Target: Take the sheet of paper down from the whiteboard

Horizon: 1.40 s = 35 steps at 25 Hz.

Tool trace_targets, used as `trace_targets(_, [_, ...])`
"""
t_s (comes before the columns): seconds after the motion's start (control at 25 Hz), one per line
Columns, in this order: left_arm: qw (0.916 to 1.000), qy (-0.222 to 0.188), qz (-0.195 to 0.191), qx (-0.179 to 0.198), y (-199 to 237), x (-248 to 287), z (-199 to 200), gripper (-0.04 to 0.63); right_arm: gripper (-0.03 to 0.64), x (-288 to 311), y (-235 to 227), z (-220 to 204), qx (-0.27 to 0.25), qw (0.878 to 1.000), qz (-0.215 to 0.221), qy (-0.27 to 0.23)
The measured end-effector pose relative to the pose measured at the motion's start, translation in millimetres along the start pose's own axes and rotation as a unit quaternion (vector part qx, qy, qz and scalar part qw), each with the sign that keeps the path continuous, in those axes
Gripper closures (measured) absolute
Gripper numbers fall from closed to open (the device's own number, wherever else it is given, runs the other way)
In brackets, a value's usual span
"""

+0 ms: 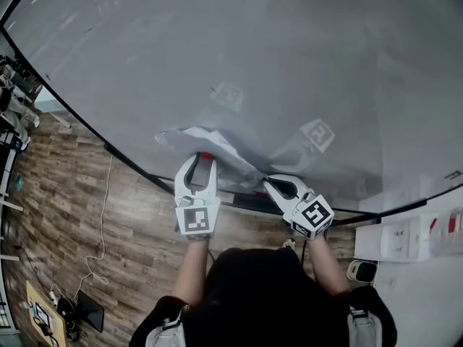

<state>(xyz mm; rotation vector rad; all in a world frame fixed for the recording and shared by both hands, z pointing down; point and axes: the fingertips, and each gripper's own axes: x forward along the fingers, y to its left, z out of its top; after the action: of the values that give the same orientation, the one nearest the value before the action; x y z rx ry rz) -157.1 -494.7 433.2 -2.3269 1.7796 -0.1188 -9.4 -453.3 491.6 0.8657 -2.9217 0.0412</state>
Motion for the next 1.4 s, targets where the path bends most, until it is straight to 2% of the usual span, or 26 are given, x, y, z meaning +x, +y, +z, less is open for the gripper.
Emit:
trace_targets(0.52, [0.9998,-0.001,-0.007,-0.018,-2,-2,-2,0.462,0.612,-2,6,1,0.002,1.000,-0.001,-0.002])
trace_targets(0.84, [0.9998,0.000,-0.016,-0.015,-7,-5,-5,0.462,0.612,-6,11,2,0.007,1.000,-0.001,-0.007])
trace_targets(1.16, [0.9992,0.006,-0.026,-0.030,-13,-20,-14,0.462,0.612,-11,20,-2,0.010,1.000,-0.011,-0.001])
trace_targets(1.4, [0.9994,0.014,-0.024,-0.022,4,-49,-23,0.462,0.612,-9,30,-7,0.012,0.999,-0.032,0.001])
